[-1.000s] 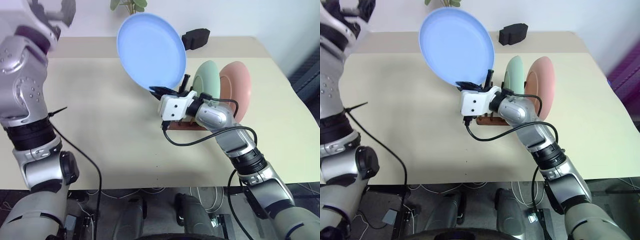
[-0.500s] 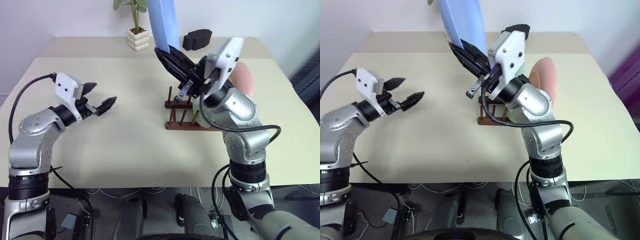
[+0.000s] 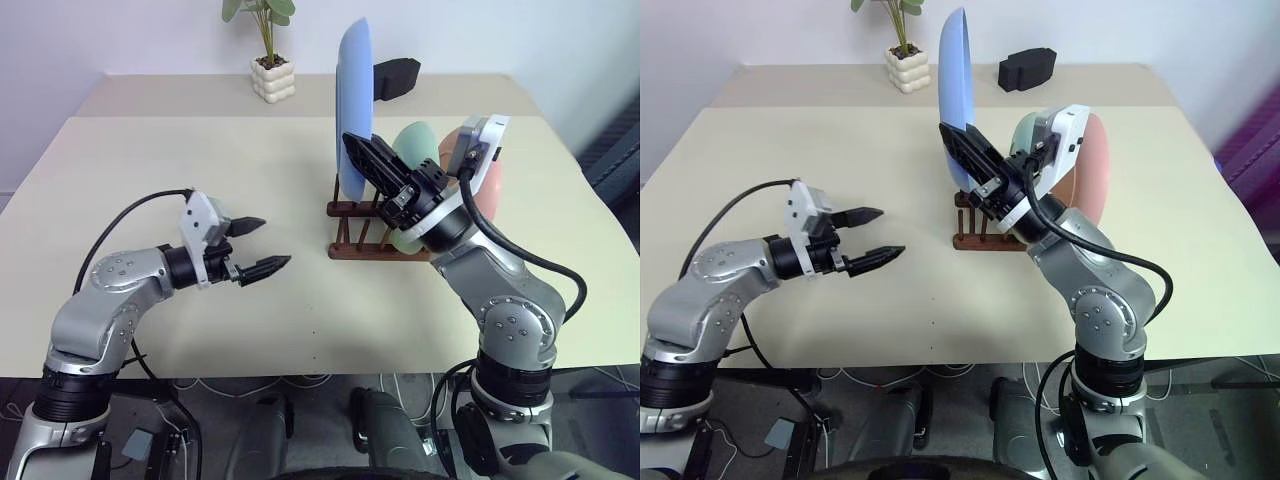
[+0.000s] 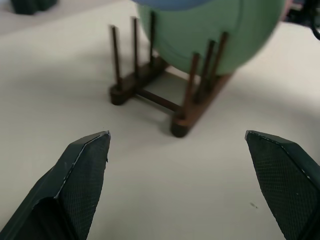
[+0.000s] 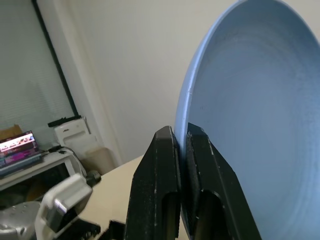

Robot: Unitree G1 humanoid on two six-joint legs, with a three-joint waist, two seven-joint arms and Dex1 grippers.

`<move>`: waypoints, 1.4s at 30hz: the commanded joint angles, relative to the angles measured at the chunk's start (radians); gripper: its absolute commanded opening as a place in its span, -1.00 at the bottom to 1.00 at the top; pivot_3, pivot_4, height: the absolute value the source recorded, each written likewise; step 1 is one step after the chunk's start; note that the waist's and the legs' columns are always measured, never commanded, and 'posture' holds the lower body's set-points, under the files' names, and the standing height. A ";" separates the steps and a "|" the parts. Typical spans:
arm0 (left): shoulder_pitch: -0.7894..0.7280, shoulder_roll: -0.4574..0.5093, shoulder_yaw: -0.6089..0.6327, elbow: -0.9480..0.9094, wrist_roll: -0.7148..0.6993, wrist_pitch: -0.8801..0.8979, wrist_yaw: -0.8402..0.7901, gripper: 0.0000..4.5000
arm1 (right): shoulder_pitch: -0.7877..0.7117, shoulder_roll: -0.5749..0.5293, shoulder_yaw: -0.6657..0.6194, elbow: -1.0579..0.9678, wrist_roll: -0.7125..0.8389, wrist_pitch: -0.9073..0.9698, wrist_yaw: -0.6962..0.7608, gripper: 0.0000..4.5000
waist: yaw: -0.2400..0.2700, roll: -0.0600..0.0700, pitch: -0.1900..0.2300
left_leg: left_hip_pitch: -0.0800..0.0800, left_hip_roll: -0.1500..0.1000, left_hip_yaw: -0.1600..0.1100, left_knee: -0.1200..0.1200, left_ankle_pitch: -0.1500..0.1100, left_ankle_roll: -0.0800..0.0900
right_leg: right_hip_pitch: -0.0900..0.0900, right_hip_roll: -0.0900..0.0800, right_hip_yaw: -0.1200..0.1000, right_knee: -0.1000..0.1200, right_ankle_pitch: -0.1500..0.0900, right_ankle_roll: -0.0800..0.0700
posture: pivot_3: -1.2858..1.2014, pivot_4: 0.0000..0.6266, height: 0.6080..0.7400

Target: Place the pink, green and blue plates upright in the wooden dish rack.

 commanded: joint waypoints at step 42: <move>-0.016 -0.040 -0.056 -0.055 0.039 -0.059 0.010 1.00 | 0.047 -0.059 -0.044 0.088 0.248 0.060 -0.174 0.91 | 0.001 0.000 0.000 | 0.000 0.000 0.000 0.000 0.000 0.000 | 0.000 0.000 0.000 -0.001 0.000 0.000 | 0.03 -0.52 1.00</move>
